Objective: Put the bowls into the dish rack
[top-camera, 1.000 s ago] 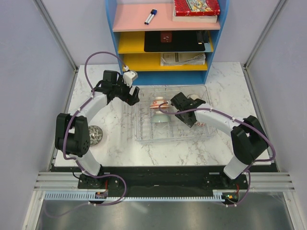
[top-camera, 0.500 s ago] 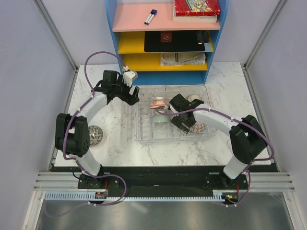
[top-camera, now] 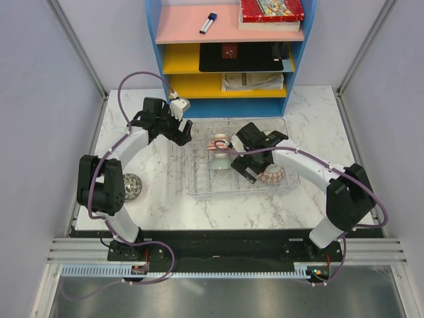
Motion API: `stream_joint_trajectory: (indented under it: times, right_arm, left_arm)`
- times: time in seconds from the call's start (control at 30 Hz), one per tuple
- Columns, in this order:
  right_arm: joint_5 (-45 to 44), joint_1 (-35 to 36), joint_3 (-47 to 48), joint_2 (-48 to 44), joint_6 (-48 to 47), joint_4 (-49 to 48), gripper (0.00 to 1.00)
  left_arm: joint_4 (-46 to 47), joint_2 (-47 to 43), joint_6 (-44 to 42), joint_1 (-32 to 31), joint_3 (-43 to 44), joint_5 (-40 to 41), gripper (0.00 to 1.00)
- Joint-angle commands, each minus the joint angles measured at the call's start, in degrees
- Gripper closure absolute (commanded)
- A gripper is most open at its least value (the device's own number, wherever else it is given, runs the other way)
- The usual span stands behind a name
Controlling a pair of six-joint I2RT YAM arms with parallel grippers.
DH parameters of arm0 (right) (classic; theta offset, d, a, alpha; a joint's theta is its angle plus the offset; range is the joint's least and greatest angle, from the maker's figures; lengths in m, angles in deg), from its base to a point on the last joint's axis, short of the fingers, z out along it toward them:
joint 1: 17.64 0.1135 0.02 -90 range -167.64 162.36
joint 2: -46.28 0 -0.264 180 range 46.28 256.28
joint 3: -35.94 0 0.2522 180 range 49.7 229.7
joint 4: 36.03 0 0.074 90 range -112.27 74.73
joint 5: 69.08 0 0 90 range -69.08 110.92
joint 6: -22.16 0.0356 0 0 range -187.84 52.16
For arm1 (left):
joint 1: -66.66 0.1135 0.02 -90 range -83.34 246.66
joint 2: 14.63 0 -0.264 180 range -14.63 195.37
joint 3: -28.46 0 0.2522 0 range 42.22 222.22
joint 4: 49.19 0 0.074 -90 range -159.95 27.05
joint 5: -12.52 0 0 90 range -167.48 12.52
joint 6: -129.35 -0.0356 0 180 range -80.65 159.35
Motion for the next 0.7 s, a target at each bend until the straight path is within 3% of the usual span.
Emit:
stream_joint_trajectory:
  times: [0.0,0.4,0.67]
  right_arm:
    - [3.03,-0.80,-2.31,-2.18,0.22,1.08,0.03]
    - [0.57,-4.93,0.59,-7.80,-1.01,-4.18,0.03]
    - [2.93,-9.32,-0.64,-3.06,0.66,-13.49,0.08]
  left_arm:
    - [0.85,1.63,-0.47,-0.27,2.59,1.51,0.00]
    - [-1.87,4.26,-2.76,-0.89,5.75,0.80,0.00]
    - [-3.63,5.93,-5.04,-1.68,6.54,-0.43,0.00]
